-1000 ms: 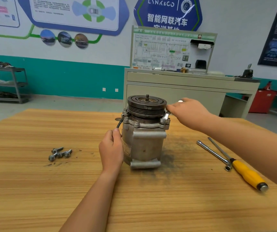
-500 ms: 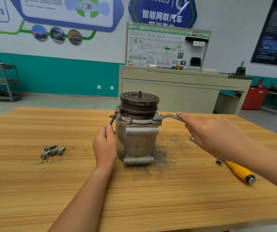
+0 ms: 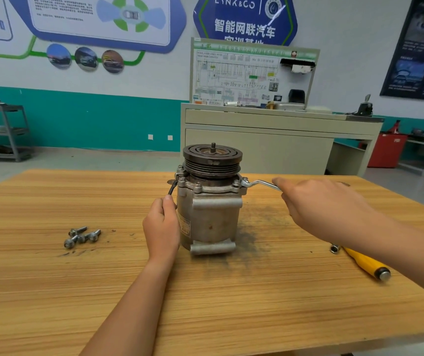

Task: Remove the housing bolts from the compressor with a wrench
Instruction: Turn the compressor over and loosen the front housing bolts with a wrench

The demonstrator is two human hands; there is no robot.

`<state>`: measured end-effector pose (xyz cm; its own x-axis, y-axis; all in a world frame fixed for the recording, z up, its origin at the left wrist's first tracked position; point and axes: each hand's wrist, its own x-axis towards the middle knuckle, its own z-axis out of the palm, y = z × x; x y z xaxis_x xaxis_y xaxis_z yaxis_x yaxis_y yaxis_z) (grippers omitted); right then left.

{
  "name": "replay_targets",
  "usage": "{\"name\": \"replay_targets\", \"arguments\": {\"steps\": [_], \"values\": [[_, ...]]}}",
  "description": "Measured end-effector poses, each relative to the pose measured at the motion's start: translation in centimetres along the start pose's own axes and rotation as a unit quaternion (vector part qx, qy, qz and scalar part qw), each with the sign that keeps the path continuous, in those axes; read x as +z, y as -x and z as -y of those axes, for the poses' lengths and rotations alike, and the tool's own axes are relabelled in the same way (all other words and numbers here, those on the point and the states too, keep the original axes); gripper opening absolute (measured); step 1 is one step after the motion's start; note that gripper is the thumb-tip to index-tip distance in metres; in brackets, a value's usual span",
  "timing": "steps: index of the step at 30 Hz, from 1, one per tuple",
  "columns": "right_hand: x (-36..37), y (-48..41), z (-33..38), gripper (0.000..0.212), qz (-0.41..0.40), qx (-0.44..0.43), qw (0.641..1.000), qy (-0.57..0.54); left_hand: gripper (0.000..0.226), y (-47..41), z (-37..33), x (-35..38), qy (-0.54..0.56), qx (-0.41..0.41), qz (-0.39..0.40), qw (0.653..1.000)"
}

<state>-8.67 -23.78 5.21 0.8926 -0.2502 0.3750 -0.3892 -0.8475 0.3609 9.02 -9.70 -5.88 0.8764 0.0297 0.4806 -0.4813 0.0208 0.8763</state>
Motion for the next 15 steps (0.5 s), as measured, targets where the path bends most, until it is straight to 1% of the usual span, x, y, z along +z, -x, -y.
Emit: {"name": "replay_targets", "arguments": {"steps": [6, 10, 13, 15], "values": [[-0.6, -0.4, 0.2, 0.028, 0.000, 0.027, 1.000, 0.001, 0.035, 0.0, 0.0, 0.0, 0.007, -0.002, 0.003, 1.000], [-1.5, -0.7, 1.6, 0.029, 0.028, -0.007, 0.998, 0.048, 0.035, -0.1, -0.1, 0.1, 0.007, -0.006, 0.004, 1.000], [-2.7, -1.1, 2.3, 0.031, 0.037, -0.051, 0.990, 0.126, 0.035, 0.0, -0.1, 0.1, 0.008, -0.003, 0.000, 1.000], [-3.3, -1.0, 2.5, 0.037, 0.053, -0.076, 0.981, 0.171, 0.034, 0.1, -0.1, 0.0, 0.010, -0.005, 0.003, 1.000]]}}
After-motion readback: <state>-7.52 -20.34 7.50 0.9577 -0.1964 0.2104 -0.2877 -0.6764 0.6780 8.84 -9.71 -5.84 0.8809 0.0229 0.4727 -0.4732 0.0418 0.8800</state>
